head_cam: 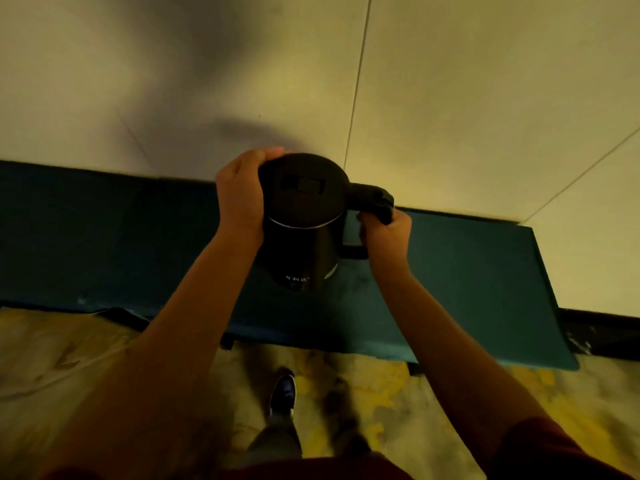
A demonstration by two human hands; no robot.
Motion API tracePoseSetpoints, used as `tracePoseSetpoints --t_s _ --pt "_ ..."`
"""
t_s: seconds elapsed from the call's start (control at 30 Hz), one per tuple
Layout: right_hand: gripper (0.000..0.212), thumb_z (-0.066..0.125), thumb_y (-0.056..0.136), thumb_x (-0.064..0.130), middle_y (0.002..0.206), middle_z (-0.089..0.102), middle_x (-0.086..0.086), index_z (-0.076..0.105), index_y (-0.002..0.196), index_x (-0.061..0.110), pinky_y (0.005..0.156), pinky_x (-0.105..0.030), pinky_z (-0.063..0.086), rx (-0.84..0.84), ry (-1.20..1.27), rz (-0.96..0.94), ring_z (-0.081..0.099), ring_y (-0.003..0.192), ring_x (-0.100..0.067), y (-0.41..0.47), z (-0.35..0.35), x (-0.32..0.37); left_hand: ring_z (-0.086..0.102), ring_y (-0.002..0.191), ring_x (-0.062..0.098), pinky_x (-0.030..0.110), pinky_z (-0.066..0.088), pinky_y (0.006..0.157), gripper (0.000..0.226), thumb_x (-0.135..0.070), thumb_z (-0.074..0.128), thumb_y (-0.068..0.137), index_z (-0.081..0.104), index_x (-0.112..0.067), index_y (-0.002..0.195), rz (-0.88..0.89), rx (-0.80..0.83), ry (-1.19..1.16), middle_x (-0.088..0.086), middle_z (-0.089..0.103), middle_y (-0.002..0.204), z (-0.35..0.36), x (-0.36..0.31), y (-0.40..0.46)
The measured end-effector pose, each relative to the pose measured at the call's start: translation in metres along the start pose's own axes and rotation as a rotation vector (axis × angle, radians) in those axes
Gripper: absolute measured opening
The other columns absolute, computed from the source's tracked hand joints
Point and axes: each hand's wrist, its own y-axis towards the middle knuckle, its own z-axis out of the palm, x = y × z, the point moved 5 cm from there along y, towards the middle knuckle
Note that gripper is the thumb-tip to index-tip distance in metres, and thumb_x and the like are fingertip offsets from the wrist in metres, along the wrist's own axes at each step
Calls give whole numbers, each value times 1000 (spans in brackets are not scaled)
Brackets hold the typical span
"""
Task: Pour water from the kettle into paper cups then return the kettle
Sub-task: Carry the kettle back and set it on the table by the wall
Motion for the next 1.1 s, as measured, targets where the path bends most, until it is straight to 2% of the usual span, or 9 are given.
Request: tracePoseSetpoints --t_s 0.1,0.2,0.3,0.4,0.5,0.63,0.77,0.87,1.1 --pt "28 62 84 2 56 47 -2 52 62 17 43 -17 43 -8 35 -2 45 43 -4 6 19 -7 73 94 26 38 60 83 20 -19 61 84 81 -18 83 -43 46 -47 9 78 95 -4 12 30" --pt "22 61 80 6 50 49 10 55 63 19 44 -17 43 -18 41 3 47 43 -2 16 37 -11 73 97 28 45 58 89 20 -19 61 85 80 -14 87 -64 89 -46 12 77 98 -7 20 58" --pt "23 60 82 3 51 49 10 56 65 18 46 -20 43 -49 28 32 47 44 -3 31 52 -22 72 100 29 48 57 92 22 -20 59 86 80 -14 90 -85 112 -7 11 77 100 -8 30 84" --pt "28 60 83 1 47 49 14 55 64 20 47 -22 44 -51 18 41 46 43 -2 47 65 -32 71 101 27 48 58 91 25 -20 56 88 80 -20 87 -103 108 8 8 77 100 -9 44 104" --pt "36 59 84 -3 45 47 15 53 60 23 43 -16 44 -56 17 53 45 41 1 61 73 -41 71 99 24 44 59 88 28 -20 53 91 80 -23 86 -117 105 34 4 78 98 -9 56 117" --pt "27 59 77 6 52 43 3 47 57 20 42 -16 40 -68 6 49 40 41 -1 70 78 -52 72 97 23 40 61 84 31 -20 50 93 80 -19 88 -157 71 23 6 78 98 -10 73 125" --pt "34 60 80 3 55 44 3 50 56 24 44 -19 42 -71 -10 68 43 44 -2 84 90 -66 71 100 22 39 59 87 30 -22 50 94 80 -20 89 -142 66 24 6 77 99 -16 89 145" --pt "24 60 77 8 58 43 -2 48 59 19 46 -20 40 -89 -53 61 42 49 -6 88 90 -84 71 100 27 43 58 89 31 -19 49 94 80 -16 88 -147 73 -5 10 77 98 -17 110 145" --pt "24 58 74 8 53 43 6 48 57 21 45 -20 36 -95 -27 83 40 46 -4 96 94 -108 72 98 26 44 59 89 31 -17 49 93 79 -12 90 -177 57 10 10 77 97 -16 138 154"
